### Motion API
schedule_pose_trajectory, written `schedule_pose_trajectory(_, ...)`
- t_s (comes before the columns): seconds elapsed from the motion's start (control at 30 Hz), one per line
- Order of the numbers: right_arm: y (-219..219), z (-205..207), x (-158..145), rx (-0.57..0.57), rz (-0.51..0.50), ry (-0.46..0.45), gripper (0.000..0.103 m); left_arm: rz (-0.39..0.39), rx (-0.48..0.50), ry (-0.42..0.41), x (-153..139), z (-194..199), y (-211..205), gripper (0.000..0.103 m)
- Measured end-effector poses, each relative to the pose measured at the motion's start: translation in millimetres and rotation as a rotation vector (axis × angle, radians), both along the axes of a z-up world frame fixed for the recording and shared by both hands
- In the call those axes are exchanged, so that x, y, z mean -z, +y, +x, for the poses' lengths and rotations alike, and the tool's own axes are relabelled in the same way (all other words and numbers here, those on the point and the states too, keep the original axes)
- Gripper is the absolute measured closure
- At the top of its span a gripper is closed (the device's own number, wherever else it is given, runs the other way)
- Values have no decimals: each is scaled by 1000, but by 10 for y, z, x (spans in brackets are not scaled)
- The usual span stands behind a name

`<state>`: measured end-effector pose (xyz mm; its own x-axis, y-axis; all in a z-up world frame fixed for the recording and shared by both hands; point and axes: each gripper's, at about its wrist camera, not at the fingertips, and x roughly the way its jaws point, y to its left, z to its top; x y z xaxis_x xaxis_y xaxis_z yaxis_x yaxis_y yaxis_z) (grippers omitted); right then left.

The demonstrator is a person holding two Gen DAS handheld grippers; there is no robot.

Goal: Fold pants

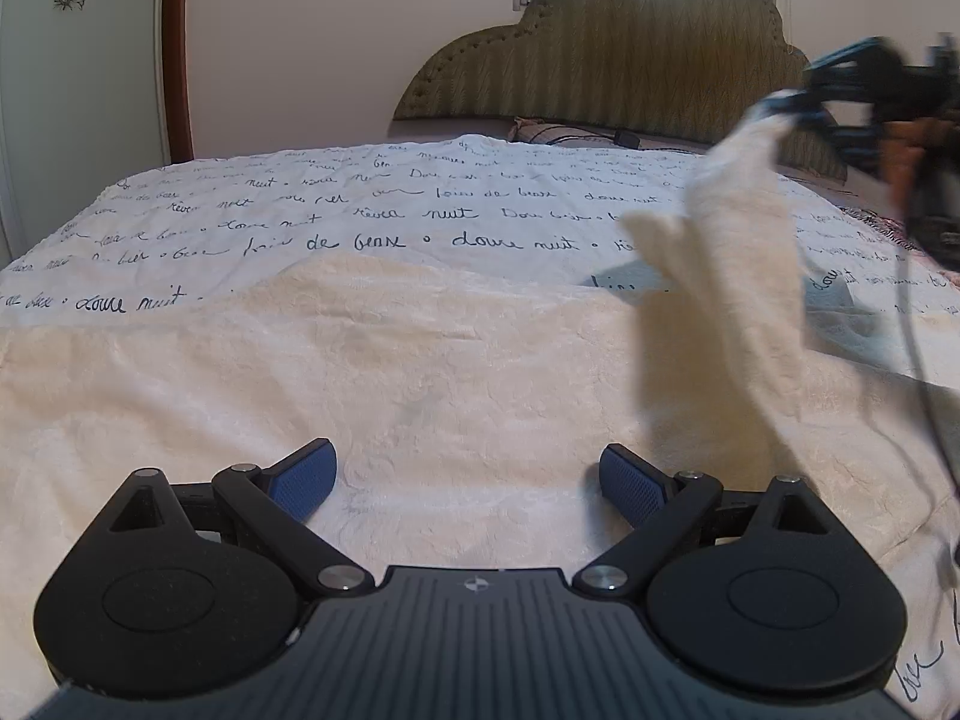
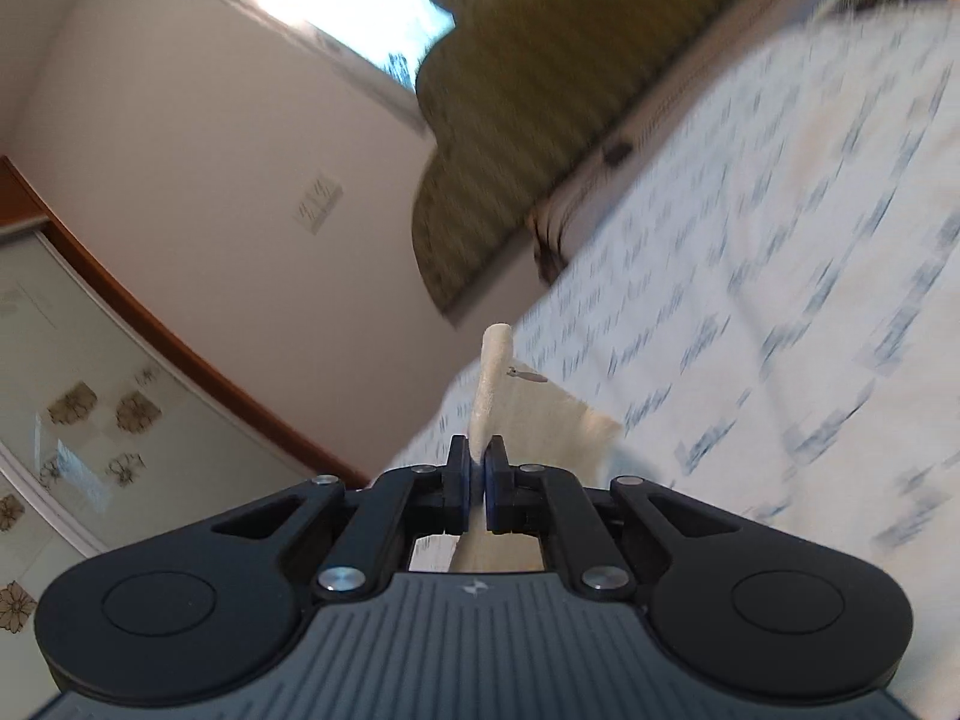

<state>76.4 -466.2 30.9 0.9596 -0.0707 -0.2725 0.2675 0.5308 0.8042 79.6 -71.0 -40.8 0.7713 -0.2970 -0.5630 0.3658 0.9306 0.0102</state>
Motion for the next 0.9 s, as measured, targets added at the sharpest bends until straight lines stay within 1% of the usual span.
schedule_pose_trajectory(0.1,-115,-635,-233,61,-55,-35,98,-1,0,-1,0,-2,0,7)
schedule_pose_trajectory(0.17,-181,-1002,-310,86,-73,-29,98,-19,2,-9,-16,-11,30,8)
schedule_pose_trajectory(0.27,-259,-1426,-308,123,-102,19,98,-84,-7,-57,-82,-107,127,9)
schedule_pose_trajectory(0.3,-281,-1512,-284,133,-105,35,98,-96,-13,-80,-118,-151,139,10)
schedule_pose_trajectory(0.37,-327,-1676,-198,151,-85,49,98,-91,3,-134,-208,-275,101,8)
schedule_pose_trajectory(0.43,-364,-1794,-101,164,-64,55,98,-51,76,-163,-312,-449,-46,8)
schedule_pose_trajectory(0.5,-370,-1870,-19,174,-37,49,98,-14,195,-165,-386,-613,-235,7)
schedule_pose_trajectory(0.57,-387,-1918,65,177,-15,43,98,29,308,-201,-407,-815,-438,7)
schedule_pose_trajectory(0.63,-382,-1955,122,177,2,38,98,112,386,-278,-365,-1019,-655,6)
schedule_pose_trajectory(0.7,-368,-1979,149,173,8,32,98,218,423,-350,-256,-1149,-864,8)
schedule_pose_trajectory(0.77,-364,-2023,144,166,0,29,98,298,458,-383,-125,-1203,-1018,12)
schedule_pose_trajectory(0.83,-380,-2047,125,160,-5,30,98,329,483,-377,-26,-1186,-1108,31)
schedule_pose_trajectory(0.87,-390,-2049,123,155,-3,30,98,326,485,-367,-1,-1159,-1129,36)
schedule_pose_trajectory(0.9,-406,-2035,118,150,0,32,98,314,481,-354,11,-1122,-1140,45)
